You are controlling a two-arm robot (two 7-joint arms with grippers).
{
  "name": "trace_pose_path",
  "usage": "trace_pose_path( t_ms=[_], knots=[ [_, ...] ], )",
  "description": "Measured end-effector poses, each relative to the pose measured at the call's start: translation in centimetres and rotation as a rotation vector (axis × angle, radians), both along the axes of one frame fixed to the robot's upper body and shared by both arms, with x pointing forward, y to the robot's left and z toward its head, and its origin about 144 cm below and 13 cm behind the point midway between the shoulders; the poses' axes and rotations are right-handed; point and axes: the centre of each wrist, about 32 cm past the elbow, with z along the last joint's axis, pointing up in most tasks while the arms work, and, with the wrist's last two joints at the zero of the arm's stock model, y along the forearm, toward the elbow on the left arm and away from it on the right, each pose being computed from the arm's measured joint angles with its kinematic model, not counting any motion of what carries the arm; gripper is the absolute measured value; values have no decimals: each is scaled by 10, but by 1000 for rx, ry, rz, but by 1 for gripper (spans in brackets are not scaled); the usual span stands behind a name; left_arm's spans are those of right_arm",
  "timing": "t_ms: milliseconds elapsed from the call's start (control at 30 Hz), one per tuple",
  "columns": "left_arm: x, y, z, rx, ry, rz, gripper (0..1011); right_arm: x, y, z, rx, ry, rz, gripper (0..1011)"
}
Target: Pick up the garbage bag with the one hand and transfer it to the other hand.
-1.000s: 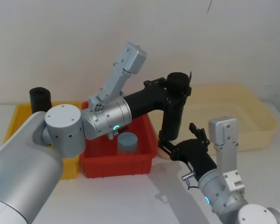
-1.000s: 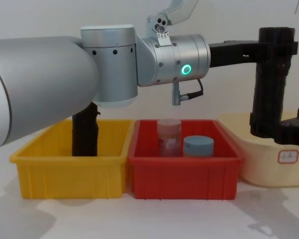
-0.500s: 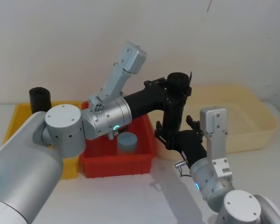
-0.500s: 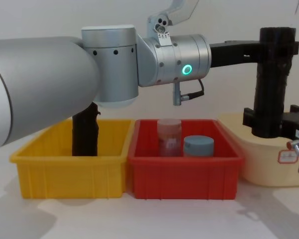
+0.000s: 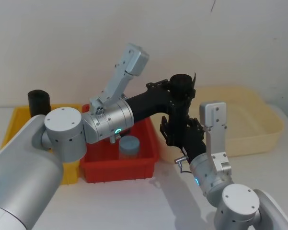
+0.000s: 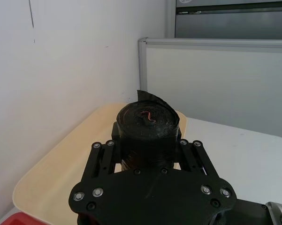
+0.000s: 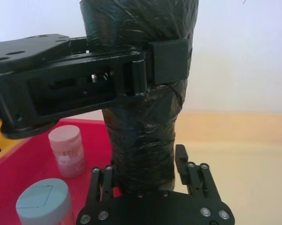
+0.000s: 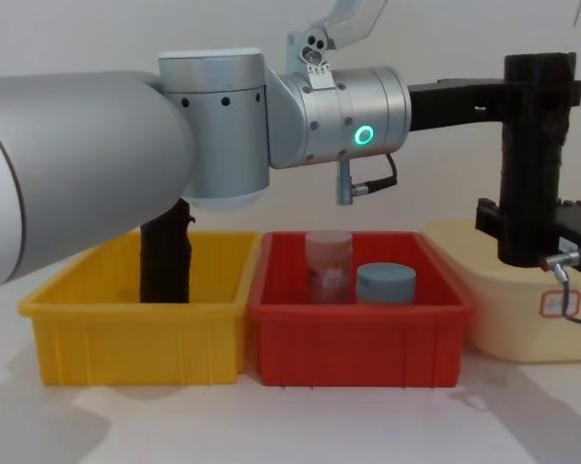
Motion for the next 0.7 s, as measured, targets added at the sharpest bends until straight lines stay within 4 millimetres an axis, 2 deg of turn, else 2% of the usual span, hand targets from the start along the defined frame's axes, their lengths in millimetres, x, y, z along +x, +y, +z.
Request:
trace_pose_path(
  t_ms=[67,267,533,667,700],
  knots=[
    [0,0,0,0,0,0,542,2,0,1,0,2,-2,618],
    [0,0,0,0,0,0,542,4,1,1,1,3,-4,476],
    [0,0,0,0,0,0,542,7,2,2,2,4,-5,468],
    [0,0,0,0,0,0,622,7,2,3,2,4,-6,468],
    [0,0,0,0,0,0,674,7,2,3,2,4,-6,468]
  ],
)
